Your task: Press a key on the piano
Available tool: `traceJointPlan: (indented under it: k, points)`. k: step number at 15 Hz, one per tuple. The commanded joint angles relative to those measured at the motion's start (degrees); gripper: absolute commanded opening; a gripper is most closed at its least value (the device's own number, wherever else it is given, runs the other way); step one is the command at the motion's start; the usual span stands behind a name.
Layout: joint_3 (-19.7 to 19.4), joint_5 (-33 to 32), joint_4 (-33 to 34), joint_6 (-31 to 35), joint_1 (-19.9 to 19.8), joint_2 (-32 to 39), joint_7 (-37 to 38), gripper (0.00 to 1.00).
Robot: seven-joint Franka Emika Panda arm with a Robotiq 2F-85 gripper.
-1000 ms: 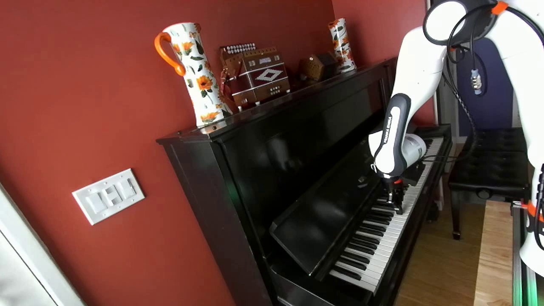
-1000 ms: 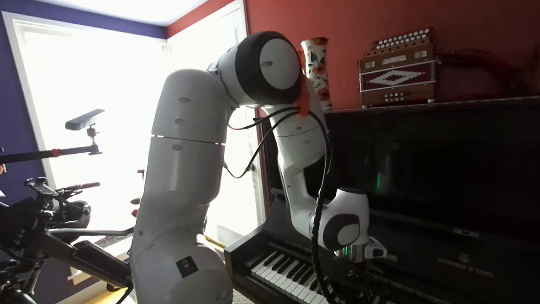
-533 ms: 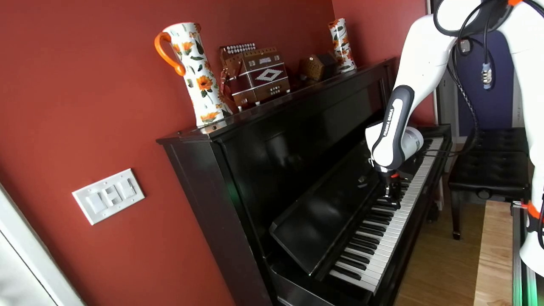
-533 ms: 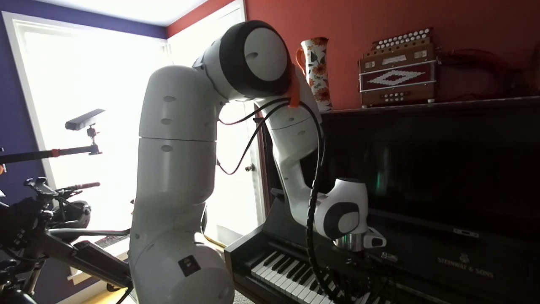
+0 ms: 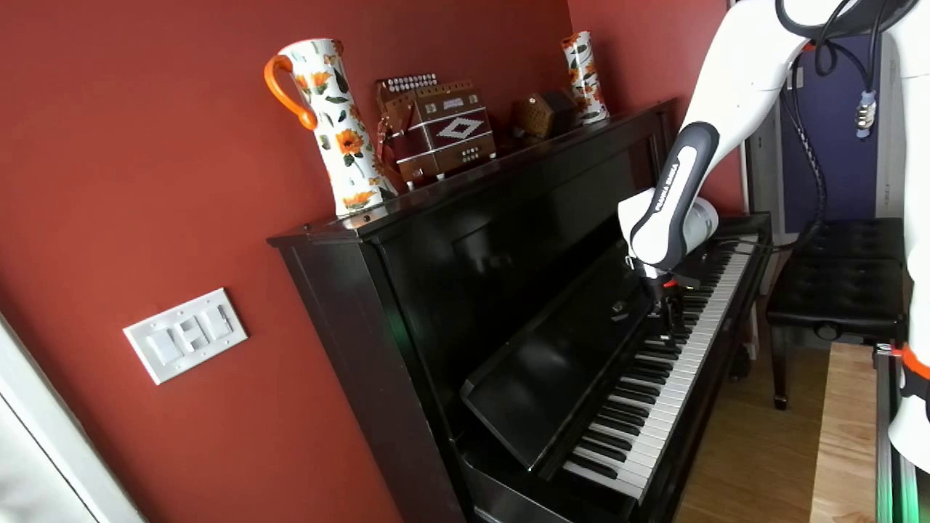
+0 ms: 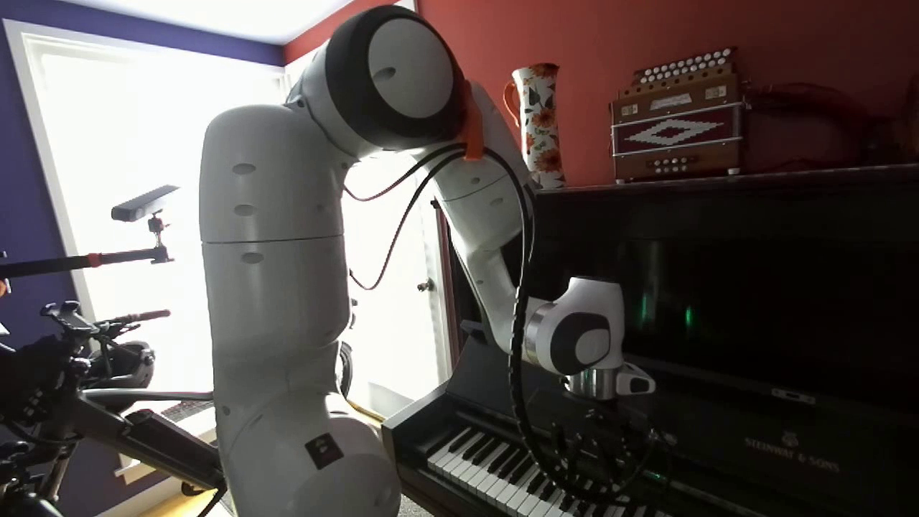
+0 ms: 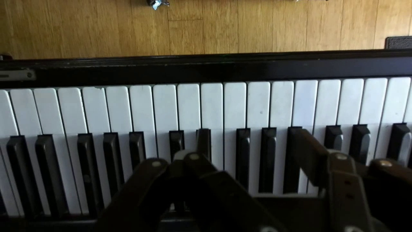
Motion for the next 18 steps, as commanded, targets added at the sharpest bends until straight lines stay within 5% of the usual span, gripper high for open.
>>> traceJointPlan:
  k: [1, 18]
  points:
    - [-0.76, -1.37, 0.19, -4.7, 1.18, -4.33, 2.35, 0.99]
    - [2.6, -10.33, -0.56, -13.93, 1.4, -21.43, 19.73, 1.0]
